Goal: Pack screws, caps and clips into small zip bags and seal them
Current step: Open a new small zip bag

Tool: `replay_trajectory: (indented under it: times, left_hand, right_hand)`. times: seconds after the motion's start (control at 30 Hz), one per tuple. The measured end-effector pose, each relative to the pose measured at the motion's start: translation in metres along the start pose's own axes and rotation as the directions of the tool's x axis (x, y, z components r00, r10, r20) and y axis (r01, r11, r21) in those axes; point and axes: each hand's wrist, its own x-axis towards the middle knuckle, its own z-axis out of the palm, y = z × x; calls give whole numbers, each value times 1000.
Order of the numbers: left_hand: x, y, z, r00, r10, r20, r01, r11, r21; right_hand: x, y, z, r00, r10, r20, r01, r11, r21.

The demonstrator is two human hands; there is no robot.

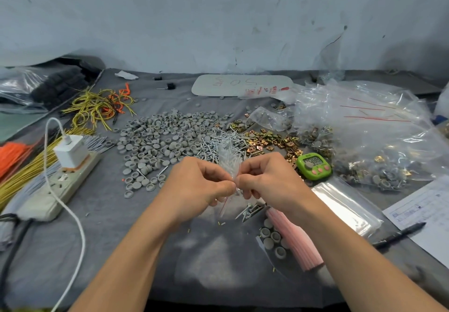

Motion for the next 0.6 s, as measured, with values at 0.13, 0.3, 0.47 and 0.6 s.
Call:
replay_trajectory:
  times: [0.13, 0.3, 0.47, 0.6]
  left_hand:
    - [-2, 6, -5, 998, -51, -24, 52, 997, 57]
    - [-10, 18, 11, 944, 90, -318, 76, 876, 476]
    - [-11, 21, 21, 857, 223, -464, 89, 823, 561]
    - [-5, 14, 11, 890, 81, -448, 138, 890, 435]
  right_hand:
    - [1, -2, 6, 1000, -14, -8, 14, 1000, -17]
    - [3, -4, 14, 994, -70, -89, 44, 962, -269]
    - [2, -1, 23, 986, -82, -147, 47, 972, -229]
    - [4, -4, 21, 999, 0, -50, 5, 994, 105]
